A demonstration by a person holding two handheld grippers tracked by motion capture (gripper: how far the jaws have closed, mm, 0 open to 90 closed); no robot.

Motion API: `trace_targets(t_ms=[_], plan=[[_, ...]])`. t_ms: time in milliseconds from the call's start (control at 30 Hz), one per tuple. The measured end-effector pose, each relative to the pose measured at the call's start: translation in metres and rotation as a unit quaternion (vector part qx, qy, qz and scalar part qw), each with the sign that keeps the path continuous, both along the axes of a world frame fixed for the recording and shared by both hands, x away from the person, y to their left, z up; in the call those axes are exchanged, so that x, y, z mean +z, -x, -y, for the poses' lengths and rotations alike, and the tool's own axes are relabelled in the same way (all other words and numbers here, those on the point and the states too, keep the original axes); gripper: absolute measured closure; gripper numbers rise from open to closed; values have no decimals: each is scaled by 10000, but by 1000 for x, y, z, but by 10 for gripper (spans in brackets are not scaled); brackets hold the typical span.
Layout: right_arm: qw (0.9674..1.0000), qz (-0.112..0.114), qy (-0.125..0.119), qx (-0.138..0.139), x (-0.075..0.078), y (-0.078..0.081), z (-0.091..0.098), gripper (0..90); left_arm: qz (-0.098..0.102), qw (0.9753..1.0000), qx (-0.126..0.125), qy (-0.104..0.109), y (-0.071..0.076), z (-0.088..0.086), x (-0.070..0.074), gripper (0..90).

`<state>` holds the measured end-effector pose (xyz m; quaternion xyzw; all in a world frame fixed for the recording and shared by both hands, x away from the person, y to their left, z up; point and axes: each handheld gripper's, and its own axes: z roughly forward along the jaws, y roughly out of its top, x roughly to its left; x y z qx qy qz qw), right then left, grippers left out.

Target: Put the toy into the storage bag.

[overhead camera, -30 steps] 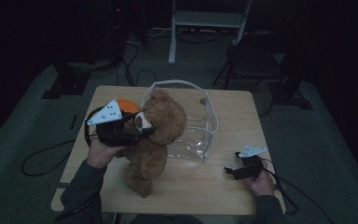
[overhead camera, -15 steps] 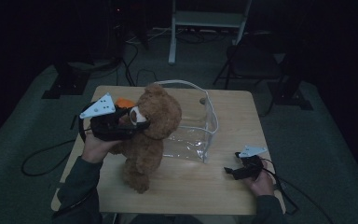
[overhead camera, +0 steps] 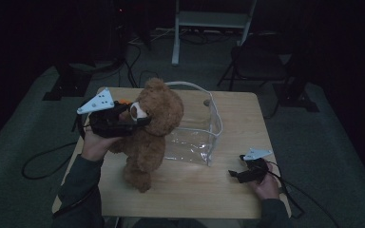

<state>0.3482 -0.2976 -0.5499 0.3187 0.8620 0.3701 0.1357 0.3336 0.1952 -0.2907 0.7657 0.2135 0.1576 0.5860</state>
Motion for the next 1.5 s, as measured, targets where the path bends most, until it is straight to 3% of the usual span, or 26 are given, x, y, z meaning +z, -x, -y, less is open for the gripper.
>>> trace_targets(t_ms=[1500], plan=[[10000, 1, 0, -2, 0, 0, 0, 115, 73, 9996, -49, 261, -18, -15, 39, 414]])
